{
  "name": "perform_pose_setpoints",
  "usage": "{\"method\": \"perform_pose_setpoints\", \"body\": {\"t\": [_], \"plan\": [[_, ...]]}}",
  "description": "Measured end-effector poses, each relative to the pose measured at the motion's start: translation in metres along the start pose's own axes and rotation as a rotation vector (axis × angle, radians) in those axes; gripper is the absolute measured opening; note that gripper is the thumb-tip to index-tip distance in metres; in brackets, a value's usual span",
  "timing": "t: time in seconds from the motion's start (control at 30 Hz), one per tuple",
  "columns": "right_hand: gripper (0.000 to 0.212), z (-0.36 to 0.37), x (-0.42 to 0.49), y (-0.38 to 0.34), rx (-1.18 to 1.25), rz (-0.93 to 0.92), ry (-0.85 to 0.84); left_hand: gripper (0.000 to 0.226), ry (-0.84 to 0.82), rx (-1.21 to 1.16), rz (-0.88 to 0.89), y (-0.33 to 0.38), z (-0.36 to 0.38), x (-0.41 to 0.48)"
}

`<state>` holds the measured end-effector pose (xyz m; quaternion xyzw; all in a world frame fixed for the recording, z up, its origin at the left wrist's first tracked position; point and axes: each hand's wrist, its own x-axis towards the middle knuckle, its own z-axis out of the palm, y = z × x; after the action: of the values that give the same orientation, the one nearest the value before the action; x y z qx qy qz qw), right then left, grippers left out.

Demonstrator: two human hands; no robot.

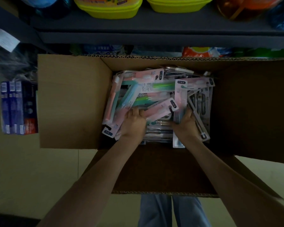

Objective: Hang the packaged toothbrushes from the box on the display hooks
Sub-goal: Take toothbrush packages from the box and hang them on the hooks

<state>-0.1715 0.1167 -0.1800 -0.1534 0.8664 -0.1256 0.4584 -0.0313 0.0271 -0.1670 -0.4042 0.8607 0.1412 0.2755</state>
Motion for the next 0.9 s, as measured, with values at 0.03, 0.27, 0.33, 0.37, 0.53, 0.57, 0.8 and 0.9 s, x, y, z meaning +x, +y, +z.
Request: {"method": "perform_pose_setpoints", "body": {"t": [0.03,0.27,0.33,0.37,0.53,0.57,0.8,0.9], "plan": [[0.081,-0.005,-0.004,-0.001,0.001,-0.010,0.012,0.053,-0.002,-0.079,-0.008,0.002,-0.005,-0.004],[0.081,-0.079,-0.076,-0.033,0.047,-0.152,0.143,0.055,0.116,-0.410,-0.001,0.024,-0.097,-0.062],[0.081,-0.107,-0.111,-0.045,0.023,-0.198,0.151,0.054,0.138,-0.435,0.040,0.027,-0.136,-0.087],[0.081,-0.122,-0.130,-0.051,-0.003,-0.223,0.145,0.054,0.154,-0.435,0.065,0.027,-0.157,-0.101],[0.083,-0.204,-0.231,-0.081,-0.032,-0.335,0.138,0.055,0.261,-0.423,0.133,0.030,-0.265,-0.171],[0.083,-0.221,-0.252,-0.087,-0.019,-0.367,0.161,0.055,0.275,-0.440,0.145,0.032,-0.289,-0.184],[0.081,-0.339,-0.368,-0.141,0.013,-0.633,0.471,0.051,0.590,-0.444,0.267,0.054,-0.461,-0.261],[0.080,-0.384,-0.401,-0.167,0.009,-0.744,0.632,0.049,0.710,-0.414,0.310,0.064,-0.524,-0.284]]}}
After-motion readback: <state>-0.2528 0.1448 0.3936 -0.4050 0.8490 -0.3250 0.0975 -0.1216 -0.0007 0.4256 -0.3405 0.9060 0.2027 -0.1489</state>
